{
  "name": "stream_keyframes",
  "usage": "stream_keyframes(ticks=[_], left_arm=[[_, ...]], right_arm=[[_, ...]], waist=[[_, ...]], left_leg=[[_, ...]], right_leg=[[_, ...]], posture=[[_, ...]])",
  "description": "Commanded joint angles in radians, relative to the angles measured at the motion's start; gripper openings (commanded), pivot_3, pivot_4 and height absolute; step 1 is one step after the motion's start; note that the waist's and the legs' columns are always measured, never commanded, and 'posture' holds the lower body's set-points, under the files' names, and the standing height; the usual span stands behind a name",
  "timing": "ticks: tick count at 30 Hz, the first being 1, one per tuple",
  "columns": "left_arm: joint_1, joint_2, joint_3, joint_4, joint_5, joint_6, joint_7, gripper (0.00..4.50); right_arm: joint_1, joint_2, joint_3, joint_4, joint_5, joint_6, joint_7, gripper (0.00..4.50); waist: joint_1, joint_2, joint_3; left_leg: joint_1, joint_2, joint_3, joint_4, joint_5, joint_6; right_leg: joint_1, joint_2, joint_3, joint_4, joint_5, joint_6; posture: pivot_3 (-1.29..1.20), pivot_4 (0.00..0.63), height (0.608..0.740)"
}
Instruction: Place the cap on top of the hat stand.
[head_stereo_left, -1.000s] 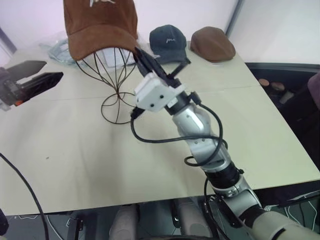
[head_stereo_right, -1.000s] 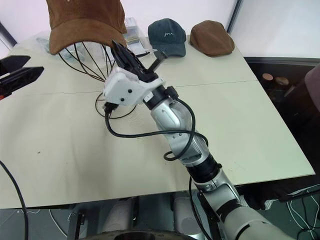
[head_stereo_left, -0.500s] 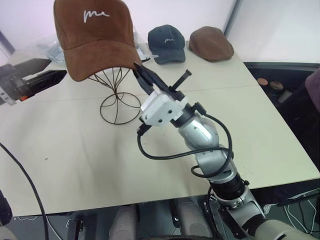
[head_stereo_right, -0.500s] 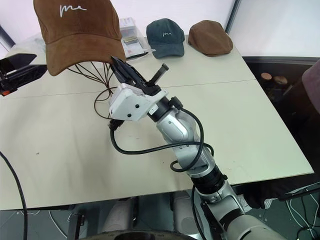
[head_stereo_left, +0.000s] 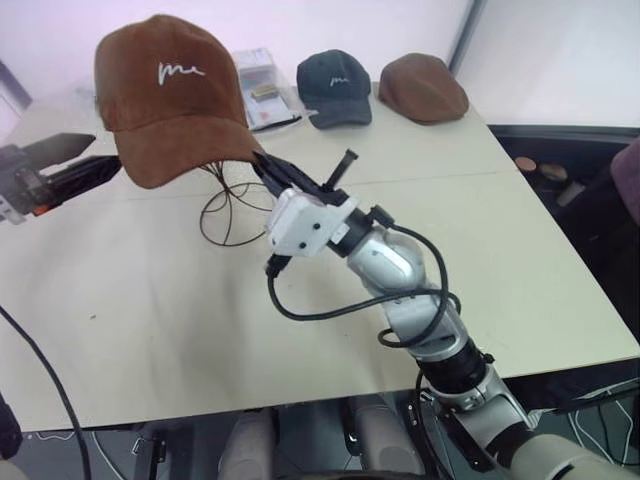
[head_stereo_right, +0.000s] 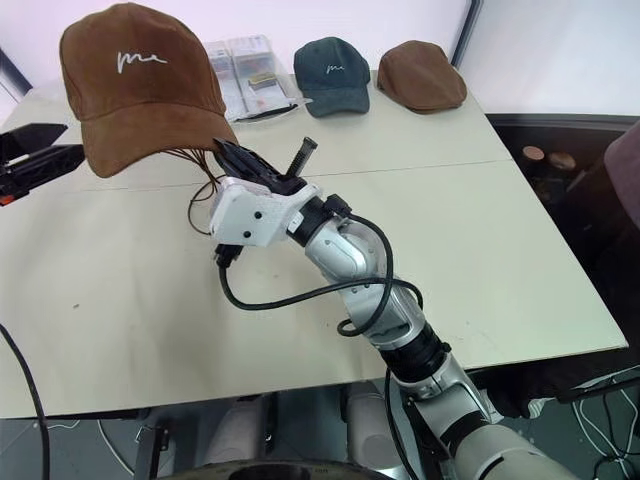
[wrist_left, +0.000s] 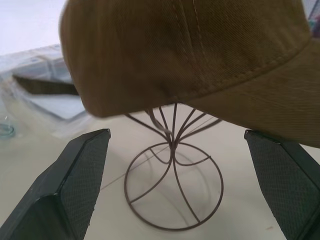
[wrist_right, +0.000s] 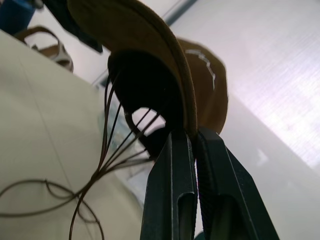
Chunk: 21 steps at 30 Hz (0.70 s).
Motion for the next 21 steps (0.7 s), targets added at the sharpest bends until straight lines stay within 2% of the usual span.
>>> stream_keyframes(ticks=[1,13,21], left_arm=[[-0.018,0.007,0.046,-0.060,-0.027,0.011,0.022,4.50],[-0.012,0.012,0.053,-0.058,-0.034,0.008,0.034,4.50],[-0.006,0.003,0.062,-0.114,-0.051,0.038,0.068,4.50]], right_arm=[[-0.020,0.008,-0.011,0.011,-0.053,0.034,-0.034,0.04],[-0.052,-0.024,-0.054,0.034,-0.127,0.048,-0.099,0.04],[0.031,-0.045,-0.038,-0.045,-0.142,0.030,-0.074,0.04]], waist=[[0.000,0.000,0.000],[0.000,0.000,0.000],[0.001,0.000,0.000]], left_leg=[[0.000,0.000,0.000,0.000,0.000,0.000],[0.000,0.000,0.000,0.000,0.000,0.000],[0.000,0.000,0.000,0.000,0.000,0.000]], right_leg=[[0.000,0.000,0.000,0.000,0.000,0.000],[0.000,0.000,0.000,0.000,0.000,0.000],[0.000,0.000,0.000,0.000,0.000,0.000]], posture=[[0.00,0.150,0.740],[0.00,0.150,0.740],[0.00,0.150,0.740]])
